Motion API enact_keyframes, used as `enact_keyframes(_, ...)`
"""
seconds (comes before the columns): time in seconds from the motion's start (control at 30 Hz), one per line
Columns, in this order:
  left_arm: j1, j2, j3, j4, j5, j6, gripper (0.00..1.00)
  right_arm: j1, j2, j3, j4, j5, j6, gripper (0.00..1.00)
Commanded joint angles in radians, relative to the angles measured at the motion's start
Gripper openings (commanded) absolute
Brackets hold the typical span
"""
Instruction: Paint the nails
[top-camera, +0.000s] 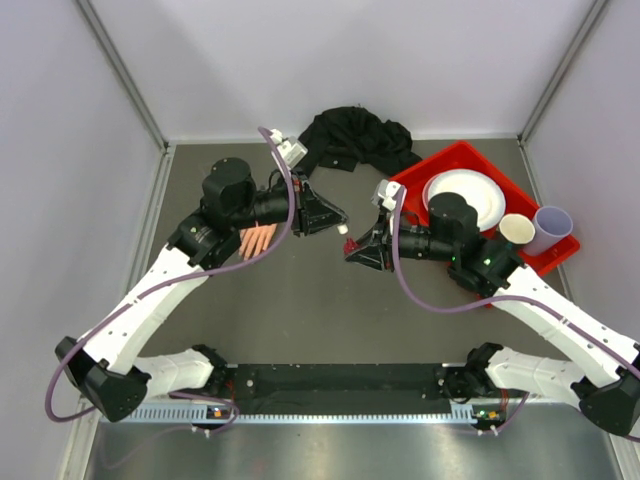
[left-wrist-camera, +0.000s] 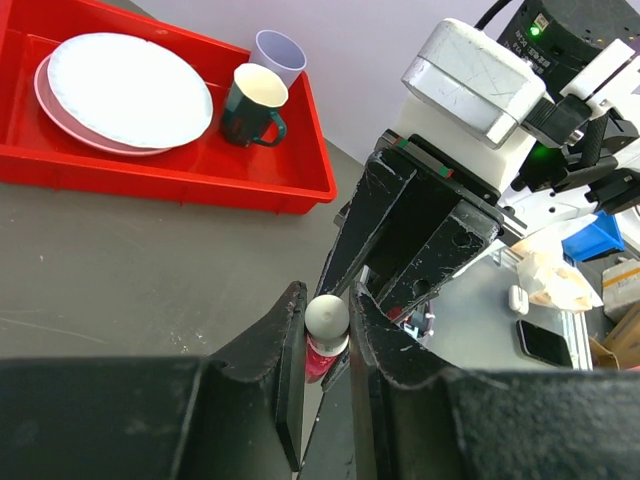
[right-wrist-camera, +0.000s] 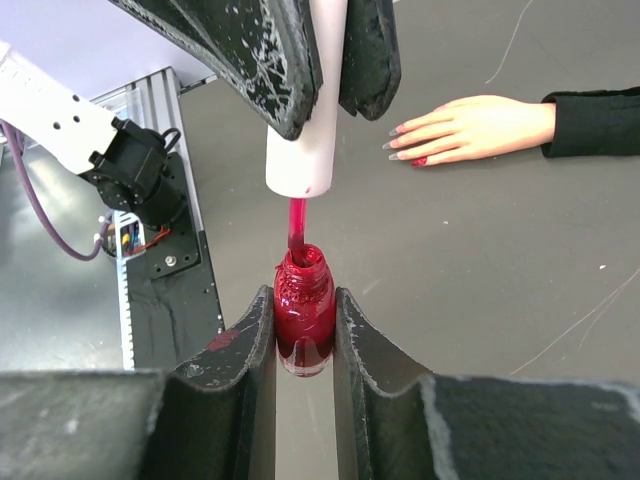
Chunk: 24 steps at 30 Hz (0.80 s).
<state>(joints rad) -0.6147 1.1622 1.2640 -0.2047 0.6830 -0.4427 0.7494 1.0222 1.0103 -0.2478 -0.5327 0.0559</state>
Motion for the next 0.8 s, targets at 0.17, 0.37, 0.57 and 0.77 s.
enact_keyframes(0.17, -0.017, 0.014, 0.043, 0.001, -0.016, 0.012, 0.00, -0.007, -0.031, 0.053, 0.035, -0.016, 0.005, 0.00)
enact_keyframes(0.37, -0.026, 0.017, 0.046, -0.015, -0.016, 0.022, 0.00, -0.008, -0.037, 0.050, 0.035, -0.013, 0.007, 0.00)
enact_keyframes(0.57, -0.036, 0.027, 0.046, -0.036, -0.016, 0.033, 0.00, -0.008, -0.037, 0.050, 0.039, -0.013, 0.009, 0.00)
enact_keyframes(0.77, -0.057, 0.030, 0.049, -0.056, -0.023, 0.065, 0.00, -0.008, -0.037, 0.053, 0.042, -0.012, 0.012, 0.00)
